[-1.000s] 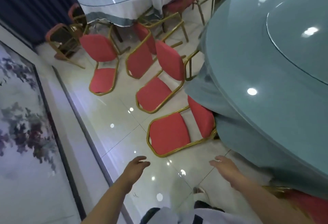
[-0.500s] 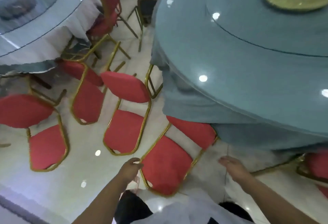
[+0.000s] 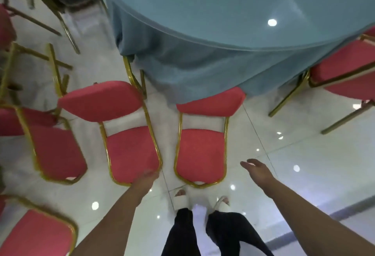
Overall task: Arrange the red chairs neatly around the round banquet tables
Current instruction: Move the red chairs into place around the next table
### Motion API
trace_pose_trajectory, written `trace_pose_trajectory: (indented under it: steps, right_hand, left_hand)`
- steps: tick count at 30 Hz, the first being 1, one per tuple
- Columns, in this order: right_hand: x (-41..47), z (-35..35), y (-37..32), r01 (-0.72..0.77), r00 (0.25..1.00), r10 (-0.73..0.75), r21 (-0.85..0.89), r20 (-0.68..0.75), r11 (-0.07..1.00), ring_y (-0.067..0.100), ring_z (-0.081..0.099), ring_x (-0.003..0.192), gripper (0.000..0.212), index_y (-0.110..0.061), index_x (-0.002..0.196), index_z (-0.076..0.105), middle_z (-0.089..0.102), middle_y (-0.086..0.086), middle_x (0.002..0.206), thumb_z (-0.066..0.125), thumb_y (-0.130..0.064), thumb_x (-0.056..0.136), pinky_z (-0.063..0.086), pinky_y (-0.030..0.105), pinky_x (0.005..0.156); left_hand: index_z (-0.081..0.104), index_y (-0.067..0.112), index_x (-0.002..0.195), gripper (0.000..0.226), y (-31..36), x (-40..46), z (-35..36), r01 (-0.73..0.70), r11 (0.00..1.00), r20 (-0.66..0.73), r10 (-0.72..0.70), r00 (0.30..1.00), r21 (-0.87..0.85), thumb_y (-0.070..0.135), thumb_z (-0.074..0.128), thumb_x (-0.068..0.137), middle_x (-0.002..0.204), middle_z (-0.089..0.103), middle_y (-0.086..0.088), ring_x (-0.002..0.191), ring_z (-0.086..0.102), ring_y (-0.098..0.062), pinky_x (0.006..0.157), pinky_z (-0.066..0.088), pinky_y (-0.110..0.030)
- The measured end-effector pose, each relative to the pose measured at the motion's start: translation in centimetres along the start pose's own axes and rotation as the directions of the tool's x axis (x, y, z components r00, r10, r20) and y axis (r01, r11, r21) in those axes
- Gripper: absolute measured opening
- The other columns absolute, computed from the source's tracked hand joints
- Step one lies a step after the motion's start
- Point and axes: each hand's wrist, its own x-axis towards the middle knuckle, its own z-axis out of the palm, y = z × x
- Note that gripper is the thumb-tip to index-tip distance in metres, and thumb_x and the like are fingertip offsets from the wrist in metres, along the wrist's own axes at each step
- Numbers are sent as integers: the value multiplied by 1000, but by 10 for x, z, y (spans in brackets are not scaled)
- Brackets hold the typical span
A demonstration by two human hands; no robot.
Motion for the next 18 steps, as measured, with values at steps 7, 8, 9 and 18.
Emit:
trace_pose_trajectory:
  steps: [7,8,9,18]
  right_hand:
    - [54,48,73,-140,990,140,46,-8,989,29,46,131,59,-16,144,47,47,9,146,65,-39,92,37,36,100]
    - [71,53,85,-157,987,158,56,-17,986,29,47,130,60,-16,144,46,47,9,146,65,-39,92,37,35,99]
    - [90,59,97,-168,985,171,70,-26,983,29,47,129,61,-16,144,46,47,9,146,66,-39,91,37,34,98]
    - [317,131,203,-206,974,219,179,-56,962,31,49,127,72,-16,146,42,51,12,139,71,-42,86,40,40,100]
  left_hand:
    - [58,21,125,39,-45,94,33,61,977,87,-80,993,204,32,70,90,136,54,-7,122,52,-27,103,44,-39]
    - [55,21,131,45,-47,114,44,39,969,115,-69,991,246,34,69,90,136,50,-3,125,50,-26,101,42,-36]
    - [52,20,137,50,-46,135,54,13,961,133,-52,990,277,35,67,91,136,47,-1,128,48,-24,98,40,-34]
    - [37,34,148,69,-92,396,123,-39,976,104,17,994,213,45,69,87,151,40,-4,132,45,-26,110,39,-46]
